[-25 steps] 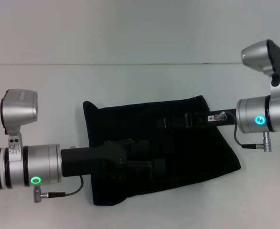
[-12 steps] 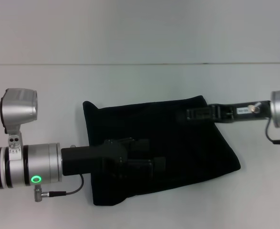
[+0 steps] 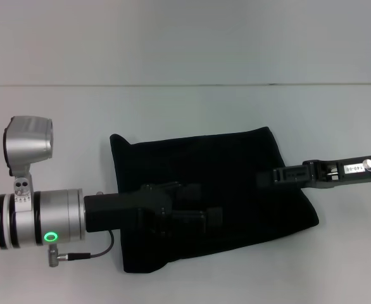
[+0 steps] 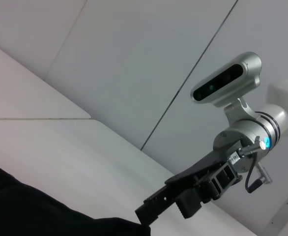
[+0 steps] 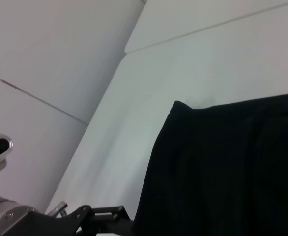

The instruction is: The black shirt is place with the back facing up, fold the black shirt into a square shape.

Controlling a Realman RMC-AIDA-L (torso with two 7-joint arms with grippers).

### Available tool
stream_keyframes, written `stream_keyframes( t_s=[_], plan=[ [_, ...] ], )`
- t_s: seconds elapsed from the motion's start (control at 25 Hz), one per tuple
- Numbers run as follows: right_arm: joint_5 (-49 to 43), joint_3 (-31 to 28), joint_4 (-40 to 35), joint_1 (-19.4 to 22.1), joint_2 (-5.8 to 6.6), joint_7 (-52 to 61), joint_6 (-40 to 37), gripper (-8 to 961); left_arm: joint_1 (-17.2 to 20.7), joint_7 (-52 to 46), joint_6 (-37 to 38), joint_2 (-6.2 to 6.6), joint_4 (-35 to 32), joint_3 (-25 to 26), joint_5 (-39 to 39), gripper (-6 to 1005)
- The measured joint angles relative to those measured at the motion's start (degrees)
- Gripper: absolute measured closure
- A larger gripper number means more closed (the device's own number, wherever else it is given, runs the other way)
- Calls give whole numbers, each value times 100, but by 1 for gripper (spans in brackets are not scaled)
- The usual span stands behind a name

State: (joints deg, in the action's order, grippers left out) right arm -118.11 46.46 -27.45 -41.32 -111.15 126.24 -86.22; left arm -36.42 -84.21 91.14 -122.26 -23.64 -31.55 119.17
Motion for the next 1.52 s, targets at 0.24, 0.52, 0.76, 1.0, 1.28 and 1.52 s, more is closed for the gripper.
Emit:
stream_keyframes(
  t_s=[0.24,0.52,0.76,1.0,1.28,1.52],
  plan=[
    [-134,6,3,49,-14,57,29,219,-5,0,0,0,1,3,0,49],
    [-307,28,29,-49,-206,63,404,219,-5,26,-4,0,0,18,-2,49],
    [-309,134,180,-186,-292,67,688,220,-5,27,-12,7,-14,20,-7,49],
    [-310,297,296,-316,-367,62,802,220,12,29,-18,9,-27,27,-8,50],
    [-309,353,306,-375,-372,68,939,220,24,36,-19,3,-35,27,-9,50],
    [-266,292,203,-309,-323,23,985,219,23,36,-19,0,-9,20,-9,49]
  ],
)
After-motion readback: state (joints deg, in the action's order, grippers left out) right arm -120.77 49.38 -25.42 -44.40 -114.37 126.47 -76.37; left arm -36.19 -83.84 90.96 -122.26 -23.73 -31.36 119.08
